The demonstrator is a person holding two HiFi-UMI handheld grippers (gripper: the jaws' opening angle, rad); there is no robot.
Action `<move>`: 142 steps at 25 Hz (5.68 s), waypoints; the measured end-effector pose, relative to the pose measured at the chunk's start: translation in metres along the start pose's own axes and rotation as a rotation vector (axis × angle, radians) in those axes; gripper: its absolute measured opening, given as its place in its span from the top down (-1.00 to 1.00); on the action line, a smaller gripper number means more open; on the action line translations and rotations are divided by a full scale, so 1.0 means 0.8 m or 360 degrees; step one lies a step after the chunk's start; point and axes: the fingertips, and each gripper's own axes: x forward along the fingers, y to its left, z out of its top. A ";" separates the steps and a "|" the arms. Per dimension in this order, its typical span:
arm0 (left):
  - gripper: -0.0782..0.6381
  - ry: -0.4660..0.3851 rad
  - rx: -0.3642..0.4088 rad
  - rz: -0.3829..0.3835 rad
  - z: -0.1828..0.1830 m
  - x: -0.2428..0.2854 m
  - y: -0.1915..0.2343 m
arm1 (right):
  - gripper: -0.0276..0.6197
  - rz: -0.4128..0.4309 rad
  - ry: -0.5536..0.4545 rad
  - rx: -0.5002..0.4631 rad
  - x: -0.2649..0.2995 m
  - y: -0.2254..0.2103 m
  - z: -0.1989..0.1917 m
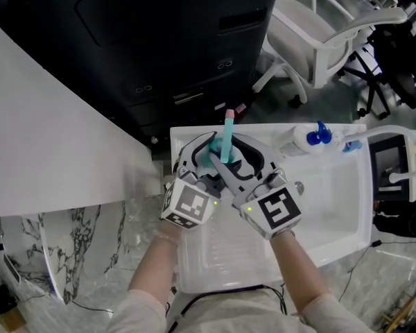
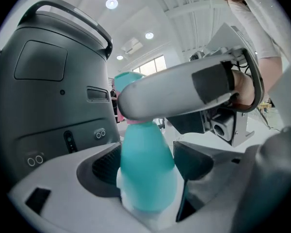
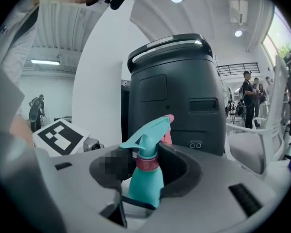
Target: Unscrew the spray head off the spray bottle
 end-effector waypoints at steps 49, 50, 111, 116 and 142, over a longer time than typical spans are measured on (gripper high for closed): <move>-0.20 0.0031 -0.0042 -0.0007 -0.009 0.010 0.000 | 0.43 0.0122 -0.0437 0.0069 -0.033 -0.018 0.107; -0.20 0.0030 -0.0048 -0.0008 -0.010 0.010 0.000 | 0.43 0.0121 -0.0443 0.0069 -0.035 -0.019 0.111; -0.01 -0.0199 -0.0067 0.0176 0.107 -0.120 0.001 | 0.43 -0.0042 -0.0405 -0.0030 -0.133 -0.008 0.147; 0.38 -0.0232 -0.0076 0.0278 0.112 -0.143 0.007 | 0.43 -0.0070 -0.0363 -0.0011 -0.145 -0.007 0.133; 0.68 -0.0266 -0.0321 0.0583 0.100 -0.233 0.019 | 0.43 -0.0115 -0.0279 0.0054 -0.183 0.021 0.081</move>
